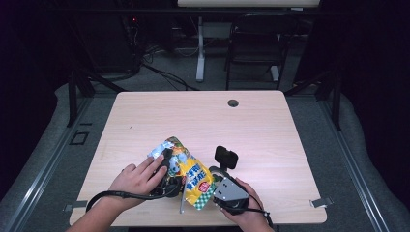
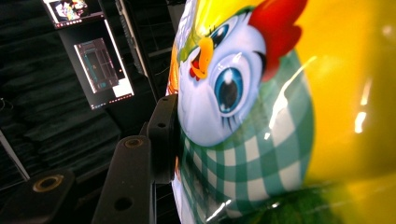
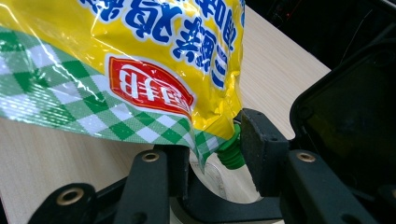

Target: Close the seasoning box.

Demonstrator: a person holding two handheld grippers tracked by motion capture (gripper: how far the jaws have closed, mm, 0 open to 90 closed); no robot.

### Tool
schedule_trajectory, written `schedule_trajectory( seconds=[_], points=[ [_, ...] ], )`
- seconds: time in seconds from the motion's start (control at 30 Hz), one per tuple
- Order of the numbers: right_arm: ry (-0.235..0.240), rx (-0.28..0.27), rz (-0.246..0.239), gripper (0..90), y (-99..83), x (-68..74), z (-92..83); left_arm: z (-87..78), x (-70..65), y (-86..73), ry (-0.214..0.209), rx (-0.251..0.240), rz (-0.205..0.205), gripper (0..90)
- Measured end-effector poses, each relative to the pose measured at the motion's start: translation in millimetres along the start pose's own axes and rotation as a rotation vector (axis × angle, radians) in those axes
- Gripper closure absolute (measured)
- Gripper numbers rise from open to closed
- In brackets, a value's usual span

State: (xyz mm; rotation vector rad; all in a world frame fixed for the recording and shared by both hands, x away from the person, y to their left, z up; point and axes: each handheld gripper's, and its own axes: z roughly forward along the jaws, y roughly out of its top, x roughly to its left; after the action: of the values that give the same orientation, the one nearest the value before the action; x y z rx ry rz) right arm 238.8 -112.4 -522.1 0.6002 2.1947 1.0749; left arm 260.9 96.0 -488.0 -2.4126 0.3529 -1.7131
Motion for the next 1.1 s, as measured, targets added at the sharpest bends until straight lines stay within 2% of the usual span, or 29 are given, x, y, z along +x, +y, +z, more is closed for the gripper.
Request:
schedule_trajectory(
  seconds=[0.5, 0.67, 0.7, 0.8, 1.03, 1.07, 1.1],
  points=[
    [-0.002, 0.002, 0.015, 63.8, -0.1, 0.4, 1.3, 0.4, 1.0, 0.1, 0.0, 0.0, 0.009, 58.6],
    [0.0, 0.001, 0.015, 63.8, -0.1, 0.2, 1.6, 0.1, 2.2, 0.8, -0.001, 0.005, 0.021, 58.6],
    [0.0, 0.003, 0.015, 63.8, 0.1, 0.0, 1.6, -0.7, 3.0, 1.5, 0.01, 0.011, 0.036, 58.6],
    [-0.001, 0.0, 0.016, 63.8, -0.2, 0.2, 1.7, -0.8, 2.6, 1.9, 0.008, 0.006, 0.028, 58.6],
    [0.005, 0.0, 0.018, 63.8, -0.1, 0.2, 1.3, -1.4, 5.1, 2.2, -0.002, 0.011, 0.044, 58.6],
    [0.005, 0.0, 0.018, 63.8, -0.1, 0.2, 1.3, -2.2, 6.1, 2.4, 0.014, 0.012, 0.051, 58.6],
    [0.005, 0.0, 0.018, 63.8, -0.1, 0.2, 1.3, -1.6, 6.9, 2.3, -0.01, 0.014, 0.052, 58.7]
  ],
)
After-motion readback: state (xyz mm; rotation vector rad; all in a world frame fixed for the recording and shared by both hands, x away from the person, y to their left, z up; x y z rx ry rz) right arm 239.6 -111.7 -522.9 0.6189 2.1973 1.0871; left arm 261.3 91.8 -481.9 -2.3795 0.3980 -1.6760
